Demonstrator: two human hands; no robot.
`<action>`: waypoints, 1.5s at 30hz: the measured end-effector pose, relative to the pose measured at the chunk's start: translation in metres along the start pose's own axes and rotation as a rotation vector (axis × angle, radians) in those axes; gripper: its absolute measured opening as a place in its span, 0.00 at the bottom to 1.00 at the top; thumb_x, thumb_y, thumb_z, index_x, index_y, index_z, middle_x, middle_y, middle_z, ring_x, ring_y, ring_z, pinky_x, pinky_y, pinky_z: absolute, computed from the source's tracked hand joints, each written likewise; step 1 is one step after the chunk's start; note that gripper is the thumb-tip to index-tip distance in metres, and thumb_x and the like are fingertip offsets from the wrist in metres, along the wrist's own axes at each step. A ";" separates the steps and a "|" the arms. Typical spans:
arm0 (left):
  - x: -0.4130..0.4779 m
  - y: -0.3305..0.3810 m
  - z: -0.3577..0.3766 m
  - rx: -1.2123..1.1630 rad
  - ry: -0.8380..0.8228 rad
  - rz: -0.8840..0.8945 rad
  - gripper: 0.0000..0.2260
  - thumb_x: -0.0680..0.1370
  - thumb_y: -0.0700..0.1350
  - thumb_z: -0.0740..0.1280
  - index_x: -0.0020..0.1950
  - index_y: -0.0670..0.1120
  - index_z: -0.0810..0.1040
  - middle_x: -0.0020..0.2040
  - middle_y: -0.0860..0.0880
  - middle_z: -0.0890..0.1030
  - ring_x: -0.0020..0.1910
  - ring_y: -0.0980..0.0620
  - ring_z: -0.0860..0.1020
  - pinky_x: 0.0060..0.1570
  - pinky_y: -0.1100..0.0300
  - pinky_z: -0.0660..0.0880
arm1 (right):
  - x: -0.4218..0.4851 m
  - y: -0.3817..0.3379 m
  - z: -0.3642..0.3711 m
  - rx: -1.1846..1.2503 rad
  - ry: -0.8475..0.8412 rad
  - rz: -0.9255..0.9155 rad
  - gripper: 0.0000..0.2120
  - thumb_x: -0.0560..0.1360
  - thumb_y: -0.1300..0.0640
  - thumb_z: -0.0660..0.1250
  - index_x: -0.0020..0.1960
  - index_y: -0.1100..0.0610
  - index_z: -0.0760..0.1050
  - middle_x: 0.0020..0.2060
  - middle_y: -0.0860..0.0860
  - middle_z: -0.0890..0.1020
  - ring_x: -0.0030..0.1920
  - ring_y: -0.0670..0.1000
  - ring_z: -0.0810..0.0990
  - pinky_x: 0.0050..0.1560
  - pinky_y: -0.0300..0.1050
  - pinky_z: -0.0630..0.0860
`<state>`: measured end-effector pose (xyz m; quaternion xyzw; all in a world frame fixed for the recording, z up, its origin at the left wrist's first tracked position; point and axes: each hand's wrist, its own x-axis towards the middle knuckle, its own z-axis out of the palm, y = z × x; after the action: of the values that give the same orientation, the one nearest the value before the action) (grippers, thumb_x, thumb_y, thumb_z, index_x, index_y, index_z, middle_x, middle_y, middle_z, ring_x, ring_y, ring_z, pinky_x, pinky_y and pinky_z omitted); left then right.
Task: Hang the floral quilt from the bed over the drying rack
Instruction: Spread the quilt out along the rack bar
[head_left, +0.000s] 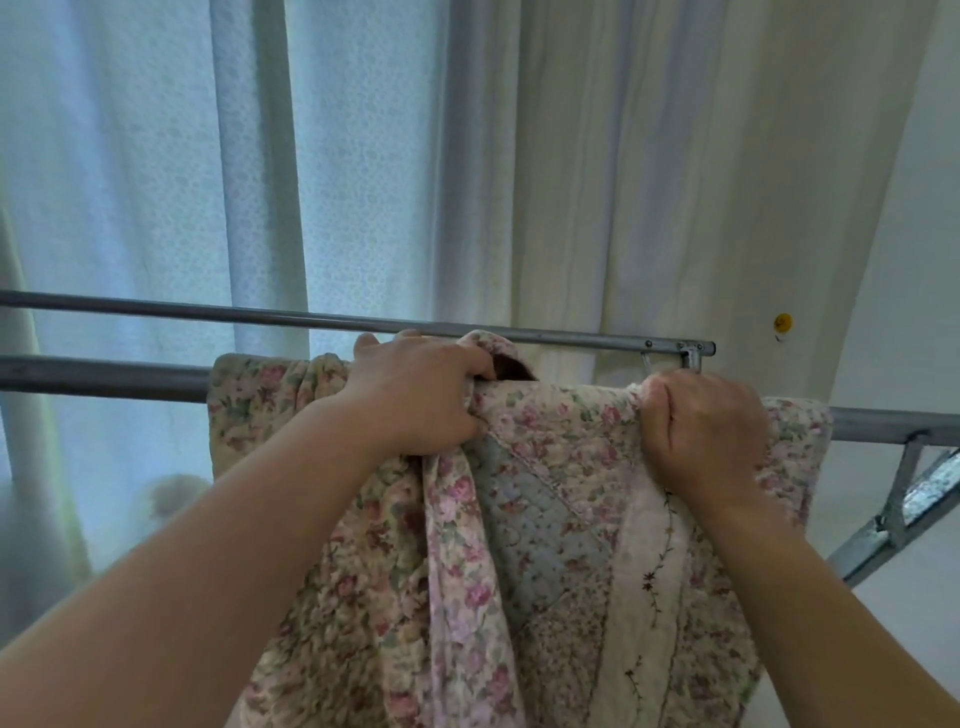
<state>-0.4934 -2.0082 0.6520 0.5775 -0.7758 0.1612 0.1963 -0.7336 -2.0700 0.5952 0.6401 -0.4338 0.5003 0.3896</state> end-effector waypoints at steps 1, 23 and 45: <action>0.000 0.001 0.001 0.023 0.027 -0.010 0.20 0.69 0.55 0.66 0.60 0.61 0.69 0.47 0.54 0.73 0.58 0.47 0.70 0.53 0.48 0.62 | 0.001 -0.004 -0.003 0.005 -0.022 0.026 0.20 0.74 0.55 0.49 0.29 0.60 0.71 0.23 0.54 0.70 0.26 0.52 0.66 0.32 0.44 0.59; -0.004 -0.028 -0.005 -0.031 0.075 0.217 0.18 0.67 0.49 0.64 0.56 0.54 0.67 0.43 0.50 0.74 0.49 0.45 0.74 0.42 0.54 0.61 | 0.015 -0.089 0.022 -0.087 0.018 -0.035 0.19 0.73 0.56 0.51 0.25 0.59 0.67 0.20 0.55 0.70 0.20 0.53 0.66 0.27 0.40 0.55; -0.056 -0.152 -0.021 0.011 0.200 0.107 0.18 0.63 0.50 0.65 0.53 0.56 0.71 0.49 0.51 0.79 0.50 0.47 0.74 0.39 0.57 0.62 | 0.014 -0.089 0.023 -0.184 0.018 -0.002 0.19 0.73 0.57 0.50 0.28 0.60 0.72 0.21 0.56 0.74 0.21 0.56 0.70 0.29 0.40 0.55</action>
<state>-0.3305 -1.9939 0.6461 0.5175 -0.7812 0.2325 0.2605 -0.6410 -2.0655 0.5984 0.5975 -0.4738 0.4636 0.4512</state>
